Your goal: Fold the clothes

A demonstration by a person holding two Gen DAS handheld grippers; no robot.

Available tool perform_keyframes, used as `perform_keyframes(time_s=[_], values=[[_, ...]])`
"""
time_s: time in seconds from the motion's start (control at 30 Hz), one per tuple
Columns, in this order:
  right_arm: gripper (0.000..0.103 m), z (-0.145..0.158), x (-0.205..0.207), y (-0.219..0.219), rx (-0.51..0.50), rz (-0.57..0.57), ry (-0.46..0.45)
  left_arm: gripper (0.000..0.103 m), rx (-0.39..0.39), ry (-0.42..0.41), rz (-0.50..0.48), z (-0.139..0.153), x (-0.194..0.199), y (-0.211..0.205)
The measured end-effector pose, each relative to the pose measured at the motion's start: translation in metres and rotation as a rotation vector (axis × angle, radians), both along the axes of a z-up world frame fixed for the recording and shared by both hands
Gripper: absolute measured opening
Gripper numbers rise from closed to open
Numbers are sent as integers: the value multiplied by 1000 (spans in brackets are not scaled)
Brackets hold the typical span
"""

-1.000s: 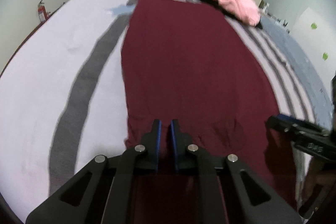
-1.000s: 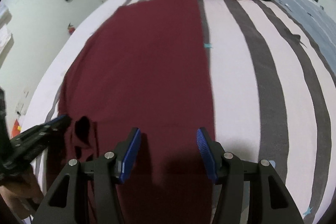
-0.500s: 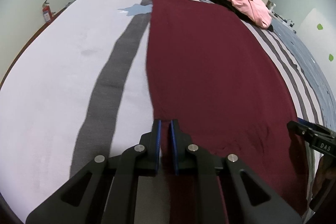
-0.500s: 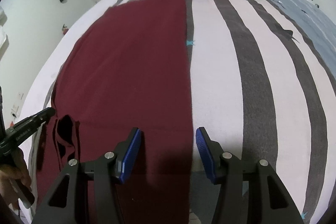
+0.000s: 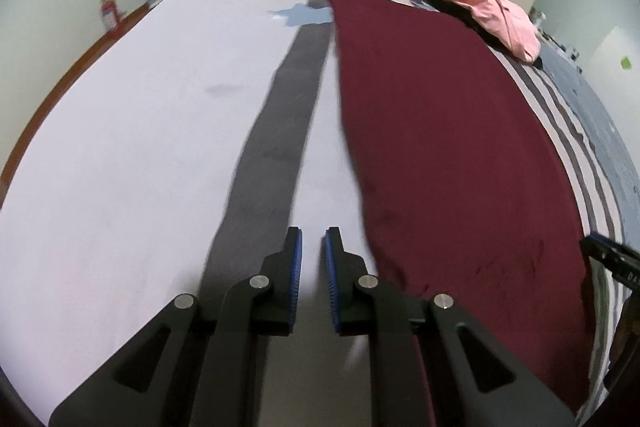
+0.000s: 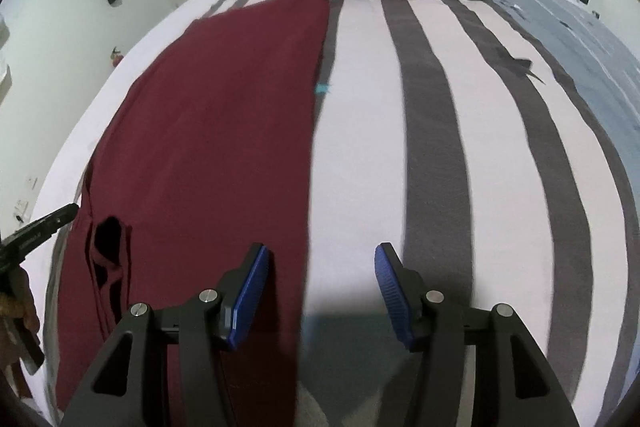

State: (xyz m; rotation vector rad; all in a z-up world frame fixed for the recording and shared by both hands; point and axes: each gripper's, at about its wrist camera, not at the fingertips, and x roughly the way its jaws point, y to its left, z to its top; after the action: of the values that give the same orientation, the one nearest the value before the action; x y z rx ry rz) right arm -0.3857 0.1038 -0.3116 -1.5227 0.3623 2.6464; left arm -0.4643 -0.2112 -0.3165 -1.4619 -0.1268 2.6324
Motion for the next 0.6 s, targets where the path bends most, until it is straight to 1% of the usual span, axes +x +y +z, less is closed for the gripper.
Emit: perform_keyframes(time_s=[0.07, 0.13, 0.23, 0.3, 0.53, 0.6], values=[[51, 3, 15, 2, -4, 7, 0, 12, 28, -1, -2, 5, 17, -7], [51, 5, 29, -3, -11, 18, -5, 21, 62, -6, -10, 9, 37, -11], [51, 6, 51, -7, -27, 36, -14, 29, 99, -20, -39, 15, 73, -9], [51, 7, 67, -11, -48, 43, -27, 33, 113, -31, -50, 18, 88, -4], [51, 6, 116, -25, -83, 85, -63, 40, 155, -86, -22, 14, 152, 2], [52, 5, 128, -28, -88, 99, -71, 41, 155, -103, -14, 10, 166, 4]])
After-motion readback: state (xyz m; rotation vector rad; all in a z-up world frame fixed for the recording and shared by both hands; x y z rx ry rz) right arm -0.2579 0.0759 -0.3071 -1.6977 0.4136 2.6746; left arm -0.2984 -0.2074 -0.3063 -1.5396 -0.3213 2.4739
